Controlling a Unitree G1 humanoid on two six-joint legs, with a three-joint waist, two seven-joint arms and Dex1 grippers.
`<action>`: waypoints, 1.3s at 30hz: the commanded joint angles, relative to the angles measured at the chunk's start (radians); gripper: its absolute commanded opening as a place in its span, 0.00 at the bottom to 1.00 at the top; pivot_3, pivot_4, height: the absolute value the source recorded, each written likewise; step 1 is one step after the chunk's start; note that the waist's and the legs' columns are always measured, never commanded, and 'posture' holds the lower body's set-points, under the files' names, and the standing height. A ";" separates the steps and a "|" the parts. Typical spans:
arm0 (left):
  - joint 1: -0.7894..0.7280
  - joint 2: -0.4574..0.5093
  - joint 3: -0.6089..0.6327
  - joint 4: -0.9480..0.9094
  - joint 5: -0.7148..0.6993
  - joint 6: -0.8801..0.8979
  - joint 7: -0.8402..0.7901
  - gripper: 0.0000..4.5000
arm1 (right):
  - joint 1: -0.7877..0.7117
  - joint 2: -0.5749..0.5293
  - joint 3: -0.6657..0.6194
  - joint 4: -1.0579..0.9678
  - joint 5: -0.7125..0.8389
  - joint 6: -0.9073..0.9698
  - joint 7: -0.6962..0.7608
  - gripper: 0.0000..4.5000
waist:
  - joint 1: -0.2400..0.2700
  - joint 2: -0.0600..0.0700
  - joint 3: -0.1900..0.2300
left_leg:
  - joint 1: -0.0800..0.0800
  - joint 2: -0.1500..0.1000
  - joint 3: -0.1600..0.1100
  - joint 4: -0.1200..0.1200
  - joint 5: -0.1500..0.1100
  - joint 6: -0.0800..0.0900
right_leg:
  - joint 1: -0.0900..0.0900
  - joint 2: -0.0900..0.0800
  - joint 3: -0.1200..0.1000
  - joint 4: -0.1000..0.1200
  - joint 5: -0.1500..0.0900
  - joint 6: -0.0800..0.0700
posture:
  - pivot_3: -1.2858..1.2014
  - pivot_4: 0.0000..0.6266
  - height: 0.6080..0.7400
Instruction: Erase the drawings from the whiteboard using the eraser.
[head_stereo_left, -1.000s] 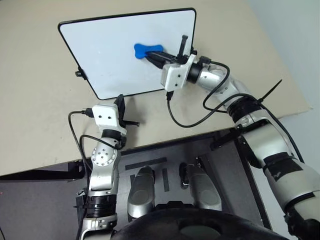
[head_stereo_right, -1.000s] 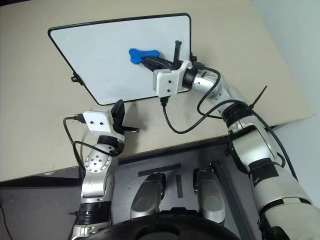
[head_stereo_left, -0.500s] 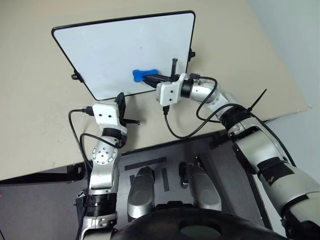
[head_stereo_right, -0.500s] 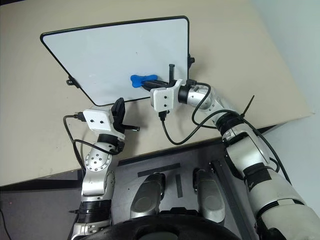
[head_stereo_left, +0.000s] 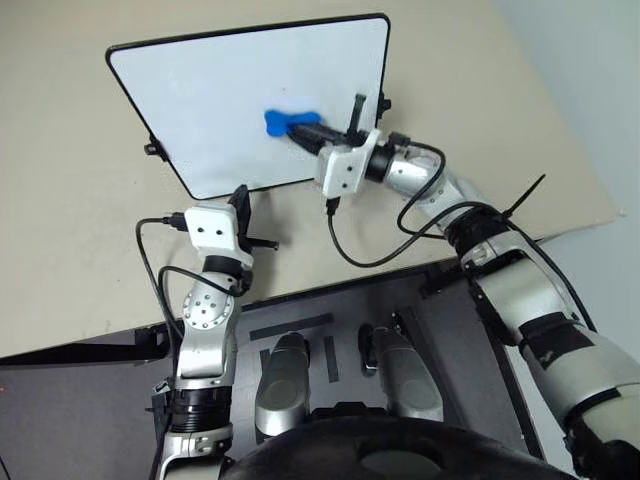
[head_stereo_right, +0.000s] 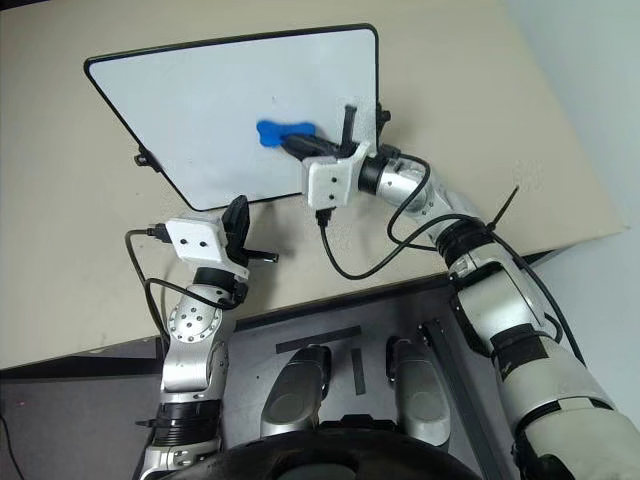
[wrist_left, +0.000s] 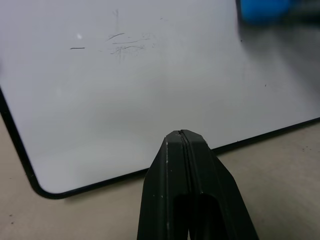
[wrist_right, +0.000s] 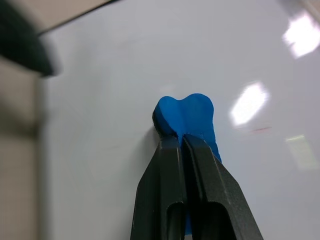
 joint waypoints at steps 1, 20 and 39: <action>-0.009 0.001 -0.005 -0.026 -0.002 -0.012 -0.003 0.00 | -0.031 -0.025 -0.061 -0.056 0.015 0.011 -0.075 0.01 | 0.000 0.000 0.000 | 0.000 0.000 0.000 0.000 0.000 0.000 | 0.000 0.000 0.000 0.000 0.000 0.000 | 0.52 0.24 1.00; -0.024 0.023 0.001 -0.016 -0.016 -0.002 -0.033 0.00 | 0.496 -0.229 -0.013 -0.705 0.447 0.440 0.566 0.01 | 0.003 -0.001 -0.001 | -0.004 -0.001 0.002 0.001 -0.003 0.000 | 0.001 0.000 0.000 -0.008 -0.002 0.004 | 0.52 0.24 1.00; -0.028 0.069 0.025 -0.061 -0.025 0.039 -0.059 0.00 | 0.598 -0.238 -0.135 -0.844 0.519 0.637 0.560 0.99 | 0.002 -0.001 -0.001 | 0.004 -0.002 0.002 0.001 -0.002 0.002 | 0.009 0.001 0.000 -0.009 -0.003 0.008 | 0.52 0.24 1.00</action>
